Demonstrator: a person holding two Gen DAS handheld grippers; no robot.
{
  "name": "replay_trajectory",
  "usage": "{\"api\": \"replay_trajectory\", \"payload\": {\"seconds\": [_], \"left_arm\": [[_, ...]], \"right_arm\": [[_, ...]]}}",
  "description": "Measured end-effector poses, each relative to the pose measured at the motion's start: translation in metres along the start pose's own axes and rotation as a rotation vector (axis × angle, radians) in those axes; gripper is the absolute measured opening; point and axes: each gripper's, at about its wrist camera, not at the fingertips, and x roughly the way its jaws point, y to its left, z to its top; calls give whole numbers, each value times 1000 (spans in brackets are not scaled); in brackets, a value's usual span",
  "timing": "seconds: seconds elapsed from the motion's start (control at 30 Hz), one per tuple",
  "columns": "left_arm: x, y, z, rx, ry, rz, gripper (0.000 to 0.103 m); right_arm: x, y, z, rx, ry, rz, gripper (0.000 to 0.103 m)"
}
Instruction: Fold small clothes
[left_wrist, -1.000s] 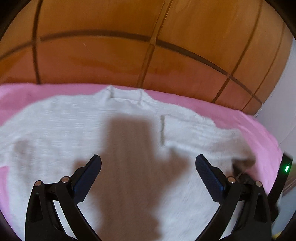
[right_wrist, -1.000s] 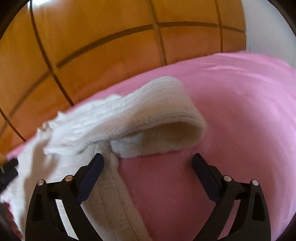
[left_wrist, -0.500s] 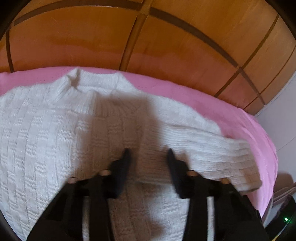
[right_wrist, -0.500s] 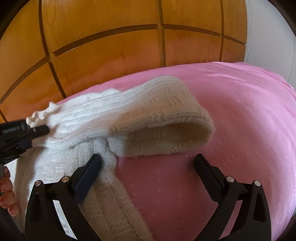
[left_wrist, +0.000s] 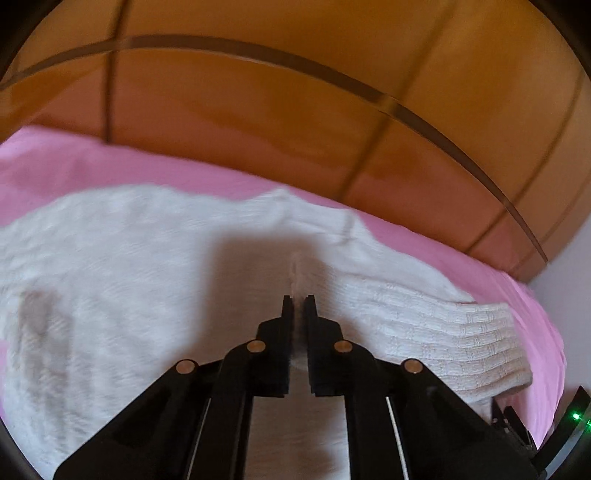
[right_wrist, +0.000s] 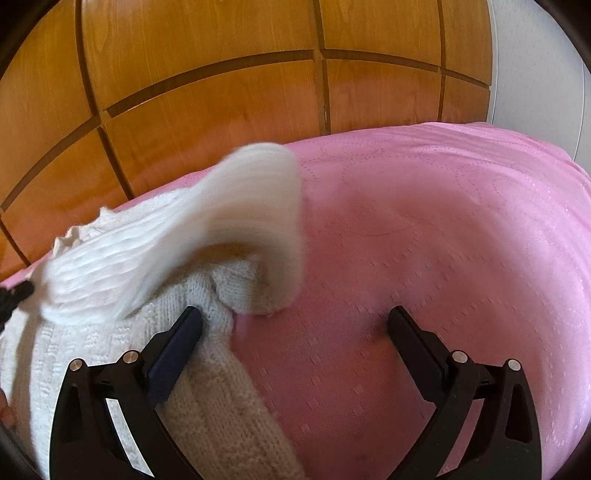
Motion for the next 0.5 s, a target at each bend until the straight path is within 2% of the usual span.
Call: {"api": "replay_trajectory", "payload": {"seconds": [0.27,0.4,0.5], "left_arm": [[-9,41,-14,-102,-35,25,6],[-26,58,-15,-122,-101,70,5],[-31,73,-15,-155,-121,102,2]], "right_arm": [[-1,-2,1,7,-2,8,100],[-1,-3,1,14,-5,18,100],[-2,-5,2,21,-8,26,100]]}}
